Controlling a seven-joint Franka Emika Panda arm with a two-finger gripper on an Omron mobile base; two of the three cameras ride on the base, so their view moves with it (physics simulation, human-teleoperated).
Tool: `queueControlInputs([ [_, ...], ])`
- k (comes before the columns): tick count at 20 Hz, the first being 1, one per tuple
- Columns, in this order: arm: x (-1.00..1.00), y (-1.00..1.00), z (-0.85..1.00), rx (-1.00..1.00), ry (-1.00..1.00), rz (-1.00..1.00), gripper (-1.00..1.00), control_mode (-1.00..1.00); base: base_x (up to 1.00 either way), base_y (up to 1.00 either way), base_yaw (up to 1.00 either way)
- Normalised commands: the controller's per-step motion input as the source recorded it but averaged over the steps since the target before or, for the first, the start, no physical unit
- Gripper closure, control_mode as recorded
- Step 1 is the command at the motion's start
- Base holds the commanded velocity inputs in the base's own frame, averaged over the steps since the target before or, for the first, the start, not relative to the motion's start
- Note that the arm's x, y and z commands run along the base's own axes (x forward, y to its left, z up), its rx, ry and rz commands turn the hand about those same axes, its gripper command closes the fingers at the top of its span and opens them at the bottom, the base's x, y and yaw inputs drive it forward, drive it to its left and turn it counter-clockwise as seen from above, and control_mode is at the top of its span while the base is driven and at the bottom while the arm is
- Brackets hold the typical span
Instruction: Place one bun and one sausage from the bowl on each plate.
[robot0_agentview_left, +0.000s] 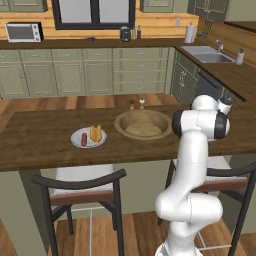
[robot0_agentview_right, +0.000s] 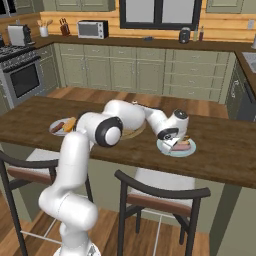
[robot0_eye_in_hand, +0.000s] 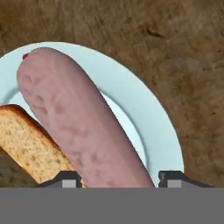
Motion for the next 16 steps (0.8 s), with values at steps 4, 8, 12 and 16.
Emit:
queueControlInputs([
  [4, 0.20, -0.06, 0.00, 0.02, -0.19, 0.02, -1.00, -1.00, 0.00, 0.00, 0.00],
  [8, 0.00, -0.12, 0.00, 0.05, -0.24, 0.02, -1.00, -1.00, 0.00, 0.00, 0.00],
  [12, -0.07, -0.03, 0.59, 0.10, -0.23, 0.00, -1.00, -1.00, 0.00, 0.00, 0.00],
  [16, -0.50, 0.15, 1.00, 0.01, -0.29, 0.00, -1.00, -1.00, 0.00, 0.00, 0.00],
])
